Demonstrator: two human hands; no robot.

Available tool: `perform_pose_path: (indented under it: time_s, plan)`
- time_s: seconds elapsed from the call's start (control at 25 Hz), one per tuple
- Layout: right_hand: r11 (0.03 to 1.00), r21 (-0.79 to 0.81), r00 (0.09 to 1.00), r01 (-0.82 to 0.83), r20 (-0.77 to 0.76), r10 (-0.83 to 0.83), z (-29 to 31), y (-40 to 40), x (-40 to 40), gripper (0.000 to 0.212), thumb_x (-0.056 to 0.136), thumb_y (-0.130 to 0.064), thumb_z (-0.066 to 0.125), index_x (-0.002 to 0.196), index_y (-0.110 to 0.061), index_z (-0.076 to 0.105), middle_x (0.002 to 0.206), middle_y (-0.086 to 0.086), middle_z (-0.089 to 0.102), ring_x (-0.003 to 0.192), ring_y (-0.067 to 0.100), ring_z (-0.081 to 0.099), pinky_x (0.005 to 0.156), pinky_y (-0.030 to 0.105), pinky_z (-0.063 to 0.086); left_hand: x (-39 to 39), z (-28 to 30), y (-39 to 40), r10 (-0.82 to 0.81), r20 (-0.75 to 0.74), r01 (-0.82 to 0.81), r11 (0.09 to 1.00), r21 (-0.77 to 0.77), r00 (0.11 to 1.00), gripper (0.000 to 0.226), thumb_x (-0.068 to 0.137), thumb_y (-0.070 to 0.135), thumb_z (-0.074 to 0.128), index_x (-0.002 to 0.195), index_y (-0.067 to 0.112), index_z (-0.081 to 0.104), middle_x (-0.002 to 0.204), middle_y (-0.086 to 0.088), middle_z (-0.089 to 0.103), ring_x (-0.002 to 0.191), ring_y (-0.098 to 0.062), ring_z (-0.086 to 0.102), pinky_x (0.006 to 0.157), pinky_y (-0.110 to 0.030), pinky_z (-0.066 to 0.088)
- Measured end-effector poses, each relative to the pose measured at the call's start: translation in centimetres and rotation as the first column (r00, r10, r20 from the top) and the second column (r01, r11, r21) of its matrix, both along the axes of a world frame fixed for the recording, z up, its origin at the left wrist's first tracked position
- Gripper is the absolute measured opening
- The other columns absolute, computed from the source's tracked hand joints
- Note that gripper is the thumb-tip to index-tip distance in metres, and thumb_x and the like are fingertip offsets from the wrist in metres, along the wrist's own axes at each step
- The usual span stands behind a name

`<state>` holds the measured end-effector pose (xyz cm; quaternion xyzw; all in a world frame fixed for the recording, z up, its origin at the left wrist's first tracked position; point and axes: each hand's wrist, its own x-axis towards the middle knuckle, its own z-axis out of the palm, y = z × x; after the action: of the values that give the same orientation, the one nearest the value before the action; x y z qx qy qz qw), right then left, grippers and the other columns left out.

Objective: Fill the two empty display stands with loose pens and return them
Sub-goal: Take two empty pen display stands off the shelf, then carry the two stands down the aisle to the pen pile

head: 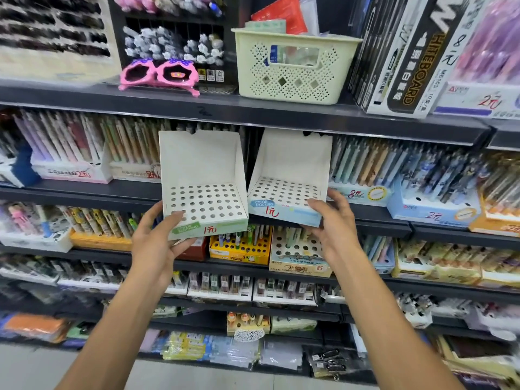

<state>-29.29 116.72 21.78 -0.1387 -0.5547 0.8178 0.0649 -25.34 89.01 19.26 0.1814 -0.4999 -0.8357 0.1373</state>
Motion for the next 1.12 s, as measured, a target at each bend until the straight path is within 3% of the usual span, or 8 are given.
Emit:
perform_pose_path:
  time_s: [0.16,0.32,0.6,0.76,0.88,1.12]
  plan:
    - [0.983,-0.139,0.992,0.122,-0.005,-0.124,-1.0,3.5,4.8,0.042,0.089,-0.004,0.067,0.128,-0.013,0.056,0.114,0.005,0.070,0.096,0.021,0.069,0.065,0.034,0.060,0.7,0.1,1.9,-0.106,-0.020,0.106,0.994,-0.031,0.994,0.048,0.092,0.008,0.066,0.136,0.023,0.054,0.114,0.002,0.073,0.100,-0.020,0.073,0.077,-0.039,0.062]
    - [0.952,-0.174,0.968,0.251,0.028,-0.250,-2.2,7.9,9.7,0.044,0.089,-0.007,0.067,0.131,-0.012,0.055,0.126,0.009,0.066,0.109,0.024,0.067,0.083,0.037,0.060,1.3,-0.3,5.9,-0.256,-0.026,0.254,0.966,-0.052,0.966,0.045,0.093,0.008,0.063,0.134,0.025,0.055,0.114,0.006,0.073,0.100,-0.019,0.072,0.081,-0.041,0.061]
    - [0.801,-0.203,0.827,0.562,0.162,-0.539,-4.6,15.7,18.8,0.043,0.090,-0.013,0.066,0.131,-0.008,0.054,0.127,0.017,0.063,0.111,0.031,0.066,0.074,0.039,0.062,2.7,-1.8,16.2,-0.559,0.011,0.559,0.829,-0.032,0.829,0.036,0.092,0.008,0.064,0.118,0.033,0.062,0.120,0.003,0.071,0.106,-0.020,0.070,0.085,-0.044,0.058]
    - [0.649,-0.236,0.690,0.723,0.189,-0.699,-6.0,17.8,23.9,0.044,0.089,-0.011,0.065,0.132,-0.006,0.055,0.128,0.016,0.064,0.106,0.029,0.066,0.062,0.033,0.060,3.5,-3.1,21.8,-0.691,0.034,0.691,0.722,-0.008,0.722,0.036,0.092,0.009,0.065,0.113,0.037,0.059,0.115,0.005,0.072,0.098,-0.016,0.072,0.080,-0.040,0.061]
    - [0.531,-0.263,0.588,0.806,0.240,-0.773,-7.1,18.4,27.8,0.036,0.090,-0.007,0.062,0.126,-0.005,0.057,0.121,0.016,0.066,0.095,0.026,0.068,0.058,0.033,0.061,4.2,-4.7,25.4,-0.762,0.076,0.762,0.647,0.030,0.644,0.037,0.092,0.008,0.064,0.109,0.040,0.057,0.118,0.003,0.070,0.104,-0.017,0.070,0.086,-0.042,0.059]
    - [0.245,-0.289,0.340,0.926,0.349,-0.873,-10.8,21.5,36.4,0.025,0.090,-0.006,0.064,0.114,-0.010,0.058,0.116,0.015,0.066,0.094,0.028,0.068,0.063,0.036,0.062,6.8,-9.0,33.7,-0.853,0.186,0.860,0.506,0.066,0.488,0.048,0.094,0.010,0.063,0.140,0.019,0.051,0.124,-0.004,0.068,0.113,-0.022,0.066,0.076,-0.039,0.062]
